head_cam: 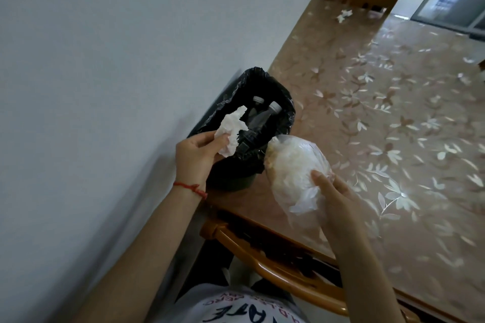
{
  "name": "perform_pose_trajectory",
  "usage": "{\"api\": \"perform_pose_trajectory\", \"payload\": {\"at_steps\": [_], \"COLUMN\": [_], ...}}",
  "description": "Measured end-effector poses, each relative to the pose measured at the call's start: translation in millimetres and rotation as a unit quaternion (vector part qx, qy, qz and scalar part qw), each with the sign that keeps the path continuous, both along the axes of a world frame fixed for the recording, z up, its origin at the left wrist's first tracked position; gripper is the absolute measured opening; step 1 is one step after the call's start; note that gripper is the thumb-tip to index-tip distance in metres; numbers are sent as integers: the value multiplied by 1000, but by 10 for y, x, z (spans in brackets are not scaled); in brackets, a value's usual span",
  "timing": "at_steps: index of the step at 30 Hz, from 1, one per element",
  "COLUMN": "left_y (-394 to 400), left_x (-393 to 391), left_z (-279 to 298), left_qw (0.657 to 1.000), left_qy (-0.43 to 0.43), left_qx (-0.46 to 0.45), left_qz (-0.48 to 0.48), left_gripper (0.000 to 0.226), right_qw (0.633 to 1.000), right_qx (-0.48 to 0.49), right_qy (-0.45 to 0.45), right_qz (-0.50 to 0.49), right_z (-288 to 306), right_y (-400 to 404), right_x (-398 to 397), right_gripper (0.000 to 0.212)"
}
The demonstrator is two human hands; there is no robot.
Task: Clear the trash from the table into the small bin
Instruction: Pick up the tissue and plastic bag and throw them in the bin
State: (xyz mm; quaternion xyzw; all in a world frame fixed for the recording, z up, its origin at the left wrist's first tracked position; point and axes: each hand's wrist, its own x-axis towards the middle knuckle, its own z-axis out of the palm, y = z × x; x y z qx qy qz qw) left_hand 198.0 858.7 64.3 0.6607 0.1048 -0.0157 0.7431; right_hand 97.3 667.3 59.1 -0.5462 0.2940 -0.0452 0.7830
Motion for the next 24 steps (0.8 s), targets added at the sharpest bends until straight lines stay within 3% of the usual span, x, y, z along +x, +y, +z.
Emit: {"api": "perform_pose_trajectory", "payload": {"at_steps": [7, 18, 24], "left_y": [-188, -255, -130], "left_x": [371, 560, 298], "left_z": [5, -141, -59], "left_qw": [1000, 997, 996], "left_qy": [3, 1, -32], "left_qx": [23, 77, 83], "left_qz": [-9, -14, -19], "left_gripper": [9, 37, 30], "right_qw": [1000, 999, 997], "right_qx": [0, -1, -30], "right_qy": [-8, -23, -46], "right_qz": [13, 25, 49], "right_z": [-9, 23, 119], "right_y": [-62, -120, -100], "right_x": [51, 243, 462], "right_gripper": [15, 4, 19]}}
